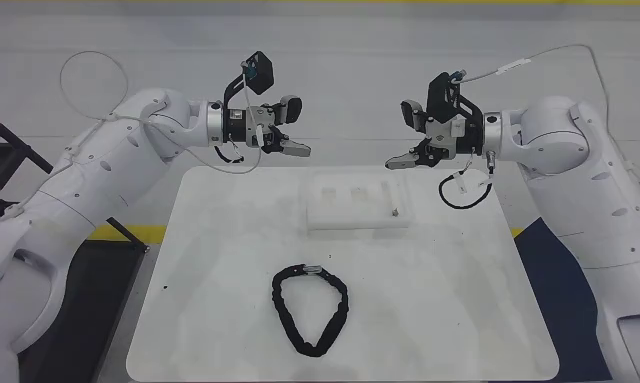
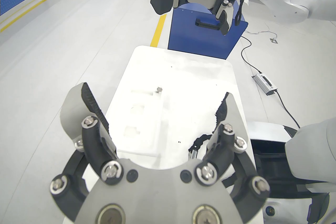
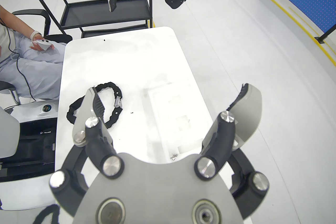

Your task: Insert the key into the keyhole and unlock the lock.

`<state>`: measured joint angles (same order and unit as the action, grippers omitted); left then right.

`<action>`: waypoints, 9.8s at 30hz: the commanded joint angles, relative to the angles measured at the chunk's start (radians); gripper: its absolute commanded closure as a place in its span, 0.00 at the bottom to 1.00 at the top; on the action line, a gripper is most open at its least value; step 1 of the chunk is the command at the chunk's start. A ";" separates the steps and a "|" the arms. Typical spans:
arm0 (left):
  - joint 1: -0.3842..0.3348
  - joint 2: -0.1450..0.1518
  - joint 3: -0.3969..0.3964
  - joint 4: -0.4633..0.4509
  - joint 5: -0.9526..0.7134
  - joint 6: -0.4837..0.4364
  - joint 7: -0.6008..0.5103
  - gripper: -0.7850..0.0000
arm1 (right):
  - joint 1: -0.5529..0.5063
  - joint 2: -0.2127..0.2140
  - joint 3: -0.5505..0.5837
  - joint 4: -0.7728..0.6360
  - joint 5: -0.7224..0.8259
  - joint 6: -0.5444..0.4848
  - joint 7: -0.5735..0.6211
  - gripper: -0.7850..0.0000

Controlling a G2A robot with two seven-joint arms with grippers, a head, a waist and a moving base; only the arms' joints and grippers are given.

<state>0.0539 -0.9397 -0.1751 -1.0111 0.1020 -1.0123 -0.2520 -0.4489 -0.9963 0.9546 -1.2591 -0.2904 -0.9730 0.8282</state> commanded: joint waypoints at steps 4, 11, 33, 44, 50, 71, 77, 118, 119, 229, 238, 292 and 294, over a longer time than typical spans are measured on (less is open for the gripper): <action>0.000 0.000 0.000 0.000 0.000 0.000 0.000 0.00 | 0.000 0.000 0.000 0.000 0.000 0.000 0.000 0.00; 0.000 0.000 0.000 0.000 0.000 0.000 0.000 0.00 | 0.000 0.000 0.000 0.000 0.000 0.000 0.000 0.00; 0.000 0.000 0.000 0.000 0.000 0.000 0.000 0.00 | -0.013 -0.007 -0.047 0.114 -0.034 0.073 -0.003 0.00; 0.000 0.000 0.000 0.000 0.000 0.000 0.000 0.00 | -0.022 -0.030 -0.127 0.202 -0.113 0.203 0.013 0.00; 0.000 0.000 0.000 0.000 0.000 0.000 0.000 0.00 | -0.019 -0.063 -0.207 0.279 -0.179 0.317 0.028 0.00; 0.000 0.000 0.000 0.000 0.000 0.000 0.000 0.00 | 0.044 -0.230 -0.358 0.654 -0.019 0.521 0.094 0.00; 0.000 0.000 0.000 0.000 0.000 0.000 0.000 0.00 | 0.052 -0.277 -0.377 0.724 0.028 0.562 0.121 0.00; 0.000 0.000 0.000 0.000 0.000 0.000 0.000 0.00 | 0.012 -0.289 -0.377 0.525 -0.103 0.939 0.246 0.47; 0.000 0.000 0.000 0.000 0.000 0.000 0.000 0.00 | 0.011 -0.288 -0.374 0.526 -0.105 0.942 0.247 0.50; 0.212 0.030 -0.062 -0.081 0.180 0.022 -0.002 0.00 | -0.559 -0.066 0.465 -0.253 0.428 0.725 0.475 1.00; 0.327 0.018 -0.088 -0.060 0.335 0.000 0.106 0.00 | -0.559 -0.066 0.465 -0.253 0.428 0.725 0.475 1.00; 0.548 -0.034 -0.057 -0.050 1.204 0.122 0.636 0.00 | -0.559 -0.066 0.465 -0.253 0.428 0.725 0.475 1.00; 0.553 -0.046 -0.054 -0.026 1.231 0.126 0.669 0.00 | -0.559 -0.066 0.465 -0.253 0.428 0.725 0.475 1.00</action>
<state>0.6041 -0.9782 -0.2309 -1.0537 1.3165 -0.8872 0.3954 -1.0084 -1.0620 1.4194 -1.5119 0.1371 -0.2482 1.3028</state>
